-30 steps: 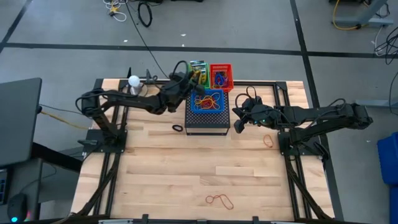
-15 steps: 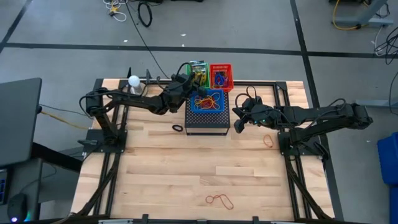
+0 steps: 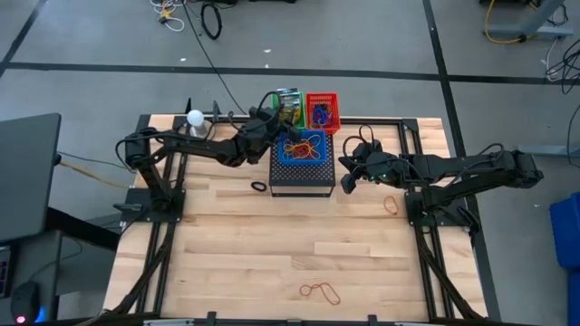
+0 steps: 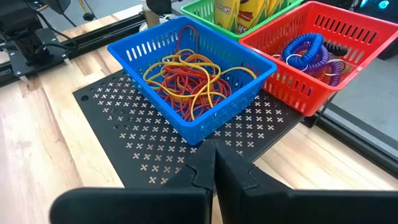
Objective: Pick & Place Office Desk Supplies
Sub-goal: Put the orange rubber band into the blue bin on the shelf
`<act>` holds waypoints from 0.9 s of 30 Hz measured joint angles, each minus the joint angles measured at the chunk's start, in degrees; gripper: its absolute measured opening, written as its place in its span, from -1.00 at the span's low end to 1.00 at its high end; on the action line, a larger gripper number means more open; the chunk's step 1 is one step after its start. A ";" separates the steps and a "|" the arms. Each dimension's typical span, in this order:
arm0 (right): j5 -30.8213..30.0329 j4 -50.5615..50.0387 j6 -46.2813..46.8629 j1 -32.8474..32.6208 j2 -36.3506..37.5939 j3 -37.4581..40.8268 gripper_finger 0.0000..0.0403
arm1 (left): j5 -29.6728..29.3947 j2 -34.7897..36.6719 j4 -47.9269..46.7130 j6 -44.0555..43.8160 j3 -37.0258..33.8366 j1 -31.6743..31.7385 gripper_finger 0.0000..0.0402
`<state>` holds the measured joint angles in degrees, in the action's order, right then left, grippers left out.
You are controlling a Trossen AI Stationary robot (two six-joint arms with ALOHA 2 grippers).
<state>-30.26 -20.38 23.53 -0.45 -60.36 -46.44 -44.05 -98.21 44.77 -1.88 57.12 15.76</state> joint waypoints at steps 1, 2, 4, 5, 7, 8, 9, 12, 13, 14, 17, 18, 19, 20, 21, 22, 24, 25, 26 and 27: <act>0.00 0.00 0.00 0.00 0.00 0.00 -0.94 | 0.02 0.00 0.02 0.03 0.00 -0.02 -0.02; 0.00 0.00 0.00 0.00 -0.01 0.00 -0.94 | 0.02 0.05 -0.02 0.28 0.00 -0.04 -0.02; 0.00 0.00 0.00 0.00 -0.02 0.00 -0.94 | 0.05 0.42 -0.17 1.36 0.00 -0.06 -0.02; 0.00 0.00 0.00 0.00 0.00 0.00 -0.94 | 0.24 0.82 -0.18 2.21 0.00 -0.06 -0.02; 0.02 0.00 0.02 0.00 -0.01 0.00 -0.94 | 0.49 1.74 0.02 4.10 0.00 -0.22 -0.02; 0.15 0.00 0.08 0.00 -0.01 0.00 -0.94 | 0.45 2.46 -0.25 5.11 0.00 -0.39 -0.02; 0.38 0.00 0.08 0.00 0.00 0.00 -0.94 | 0.57 3.15 -0.09 5.98 0.01 -0.63 -0.02; 0.50 0.00 0.04 0.00 -0.01 0.00 -0.94 | 0.72 5.74 -0.23 7.65 0.02 -1.64 -0.02; 0.50 -0.02 0.11 0.00 -0.01 0.00 -0.94 | 0.72 6.63 -0.41 8.36 0.02 -2.08 -0.02; 0.54 -0.01 0.14 0.00 0.00 0.00 -0.94 | 0.72 7.66 -1.10 8.99 0.02 -2.57 -0.02; 1.77 -0.15 0.19 0.00 -0.01 0.00 -0.94 | 0.42 11.57 -4.93 10.69 0.02 -4.29 -0.03; 2.23 -0.50 0.28 0.01 0.00 0.00 -0.94 | 0.32 13.11 -7.30 9.84 0.07 -4.98 -0.06; 2.74 -1.25 1.17 0.12 0.00 0.00 -0.94 | 0.80 14.81 -10.98 8.88 0.09 -5.56 -0.12; 3.33 -2.78 2.67 0.42 0.00 -0.14 -0.94 | 2.14 16.60 -15.33 7.79 0.09 -6.08 -0.20; 4.19 -5.07 4.40 0.79 0.00 -0.51 -0.95 | 4.24 18.48 -20.14 6.01 0.09 -6.46 -0.30; 5.19 -7.99 6.29 1.29 -0.01 -1.18 -0.95 | 6.45 20.08 -25.56 3.62 0.09 -6.60 -0.42; 6.41 -14.50 9.68 2.19 0.00 -2.84 -0.97 | 11.25 22.65 -35.62 -1.41 0.09 -6.66 -0.71; 6.69 -18.42 11.66 2.52 0.00 -3.68 -0.98 | 13.09 23.28 -39.87 -2.76 0.06 -6.66 -0.85; 6.93 -22.27 13.89 2.71 0.00 -4.44 -0.98 | 14.12 23.60 -42.51 -3.57 0.02 -6.72 -0.92; 7.36 -25.52 16.19 2.80 0.00 -5.02 -0.98 | 14.47 23.96 -43.76 -3.63 -0.53 -7.13 -0.94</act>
<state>-22.90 -45.90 39.71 2.35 -60.36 -51.46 -29.58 -74.26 1.02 -5.52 56.59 8.63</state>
